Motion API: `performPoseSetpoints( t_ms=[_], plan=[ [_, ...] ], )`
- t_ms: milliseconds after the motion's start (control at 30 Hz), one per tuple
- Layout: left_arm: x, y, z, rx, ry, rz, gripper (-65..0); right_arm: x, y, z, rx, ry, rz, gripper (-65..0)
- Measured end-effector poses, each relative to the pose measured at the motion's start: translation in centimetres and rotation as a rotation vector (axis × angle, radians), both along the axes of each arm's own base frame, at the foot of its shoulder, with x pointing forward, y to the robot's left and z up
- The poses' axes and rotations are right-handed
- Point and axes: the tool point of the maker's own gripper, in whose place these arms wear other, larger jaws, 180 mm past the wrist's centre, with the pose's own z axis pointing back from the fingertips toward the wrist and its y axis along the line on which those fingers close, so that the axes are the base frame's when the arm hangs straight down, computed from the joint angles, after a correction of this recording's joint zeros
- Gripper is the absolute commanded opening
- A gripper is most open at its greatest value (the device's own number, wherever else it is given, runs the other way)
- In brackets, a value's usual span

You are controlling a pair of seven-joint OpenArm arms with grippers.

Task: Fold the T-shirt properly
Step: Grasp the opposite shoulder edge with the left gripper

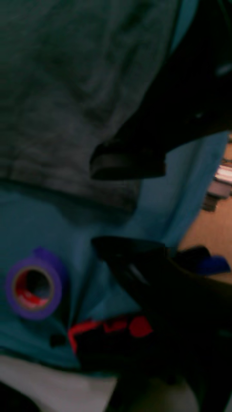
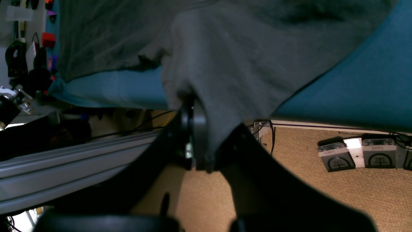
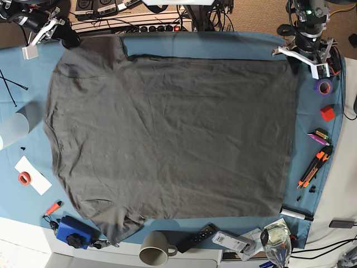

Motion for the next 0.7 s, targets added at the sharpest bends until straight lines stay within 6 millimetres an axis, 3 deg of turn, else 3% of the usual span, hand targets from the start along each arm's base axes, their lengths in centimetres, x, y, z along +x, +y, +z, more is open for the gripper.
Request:
performPoseSetpoints(
  t_ms=[67,167,267,467,700],
  plan=[
    [0.4,0.0,-0.7,-0.013,0.001,0.001,-36.2,0.0,0.0,0.0,0.0,0.0,0.0,-65.0],
    [0.0,0.4,-3.3,-0.038,0.057,0.029,-36.2,0.0,0.0,0.0,0.0,0.0,0.0,-65.0],
    [0.1,0.1,-4.3,-0.089,0.061,0.03,-36.2,0.0,0.0,0.0,0.0,0.0,0.0,-65.0],
    [0.5,-0.9,-4.3,-0.173,0.046,0.013,-37.9,0.0,0.0,0.0,0.0,0.001,0.0,-65.0],
    [0.6,-3.9,-4.1,-0.322,0.042,-0.07,-51.5,0.1,0.0,0.0,0.0,-0.003,0.0,-65.0]
  ],
)
